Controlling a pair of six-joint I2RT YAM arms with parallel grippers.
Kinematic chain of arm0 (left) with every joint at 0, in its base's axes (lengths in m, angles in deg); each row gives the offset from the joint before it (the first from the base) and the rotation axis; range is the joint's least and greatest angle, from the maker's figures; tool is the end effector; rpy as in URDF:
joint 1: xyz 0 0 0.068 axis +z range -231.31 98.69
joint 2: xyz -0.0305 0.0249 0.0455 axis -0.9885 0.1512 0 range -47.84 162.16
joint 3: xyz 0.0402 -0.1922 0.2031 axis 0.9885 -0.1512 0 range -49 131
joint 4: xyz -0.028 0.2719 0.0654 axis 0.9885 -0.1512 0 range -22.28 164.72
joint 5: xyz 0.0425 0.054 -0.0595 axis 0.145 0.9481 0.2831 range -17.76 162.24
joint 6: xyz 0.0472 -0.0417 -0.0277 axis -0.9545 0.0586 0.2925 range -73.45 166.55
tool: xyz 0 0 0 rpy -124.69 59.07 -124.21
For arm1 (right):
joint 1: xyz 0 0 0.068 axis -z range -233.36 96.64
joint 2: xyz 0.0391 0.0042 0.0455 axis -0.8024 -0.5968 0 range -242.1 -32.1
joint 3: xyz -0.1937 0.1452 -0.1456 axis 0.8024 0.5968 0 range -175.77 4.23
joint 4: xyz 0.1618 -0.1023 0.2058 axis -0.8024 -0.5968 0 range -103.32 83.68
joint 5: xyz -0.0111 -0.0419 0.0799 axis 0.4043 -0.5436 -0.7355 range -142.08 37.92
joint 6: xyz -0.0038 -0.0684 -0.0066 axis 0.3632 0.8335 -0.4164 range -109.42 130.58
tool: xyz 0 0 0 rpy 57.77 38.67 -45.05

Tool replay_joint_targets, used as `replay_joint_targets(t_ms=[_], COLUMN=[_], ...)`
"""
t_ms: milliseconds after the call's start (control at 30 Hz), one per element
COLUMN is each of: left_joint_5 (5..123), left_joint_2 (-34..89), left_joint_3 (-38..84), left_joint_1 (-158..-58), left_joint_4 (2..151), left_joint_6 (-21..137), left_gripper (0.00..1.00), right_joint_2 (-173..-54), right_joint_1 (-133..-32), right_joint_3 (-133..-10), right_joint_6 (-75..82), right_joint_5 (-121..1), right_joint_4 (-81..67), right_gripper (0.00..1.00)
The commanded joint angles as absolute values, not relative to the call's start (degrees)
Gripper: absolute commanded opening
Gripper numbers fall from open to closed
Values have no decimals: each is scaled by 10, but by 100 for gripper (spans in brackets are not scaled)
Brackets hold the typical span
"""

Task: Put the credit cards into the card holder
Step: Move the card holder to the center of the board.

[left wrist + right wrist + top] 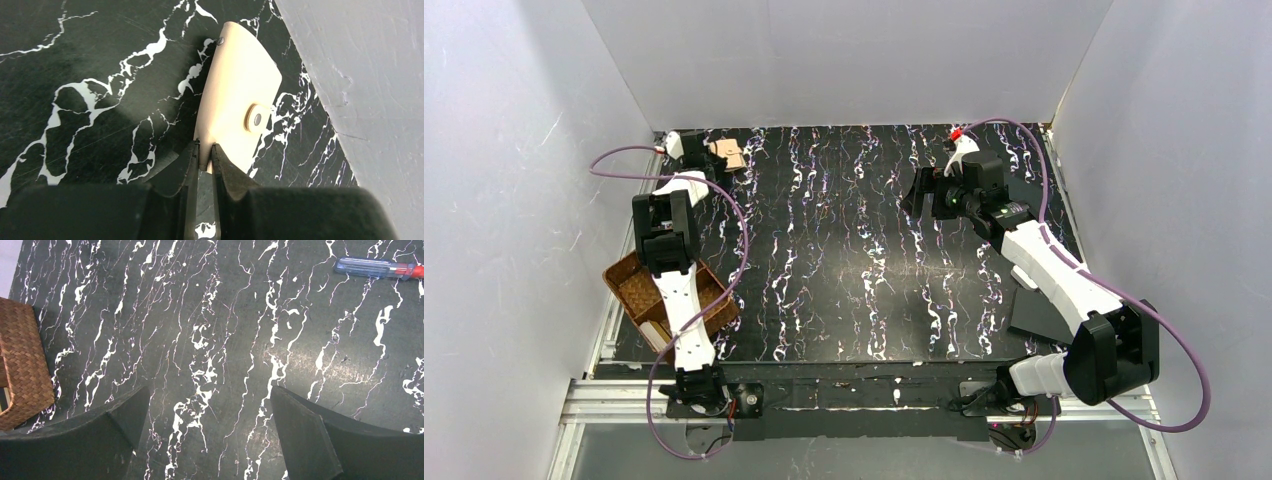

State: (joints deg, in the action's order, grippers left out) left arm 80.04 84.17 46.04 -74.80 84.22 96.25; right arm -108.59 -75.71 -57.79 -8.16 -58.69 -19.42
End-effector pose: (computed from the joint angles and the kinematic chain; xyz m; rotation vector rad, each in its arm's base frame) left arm 0.5619 0.0717 0.1456 -1.0455 1.7768 -0.3299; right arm 0.3147 0.1363 0.3117 -0.1392 2.0916 0.5588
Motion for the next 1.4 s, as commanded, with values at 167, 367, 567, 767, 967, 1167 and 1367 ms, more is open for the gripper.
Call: replay_joint_targets(t_ms=[167,367,567,767,967,1167,1367], left_joint_5=[658,537,553,601,552,563,580], left_joint_2=[796,654,490,379,337,274,314], left_joint_3=[389,208,39,-104,-116,-74,8], left_joint_1=[-766,-845,-1016,-1117,-1150,-1153,-1148], left_joint_4=[829,812,711,744,752,654,588], left_joint_6=[919,922,911,997,1006,961,893], left_gripper=[1,0,3,9,48,64,48], right_joint_2=[-1074,-1103,-1142,-1116,-1120,-1133,-1199], right_joint_1=[-757,-773,-843,-894,-896,-899,-899], right_joint_3=[-570,-547,-534,-487,-460,-408,-431], right_joint_6=[-74,-76,-102,-151,-194,-252,-248], right_joint_5=[-596,-644,-593,-578,-676,-745,-761], right_joint_4=[-178,-162,-221,-234,-242,-141,-91], right_gripper=[100,100,100,100,87,48,25])
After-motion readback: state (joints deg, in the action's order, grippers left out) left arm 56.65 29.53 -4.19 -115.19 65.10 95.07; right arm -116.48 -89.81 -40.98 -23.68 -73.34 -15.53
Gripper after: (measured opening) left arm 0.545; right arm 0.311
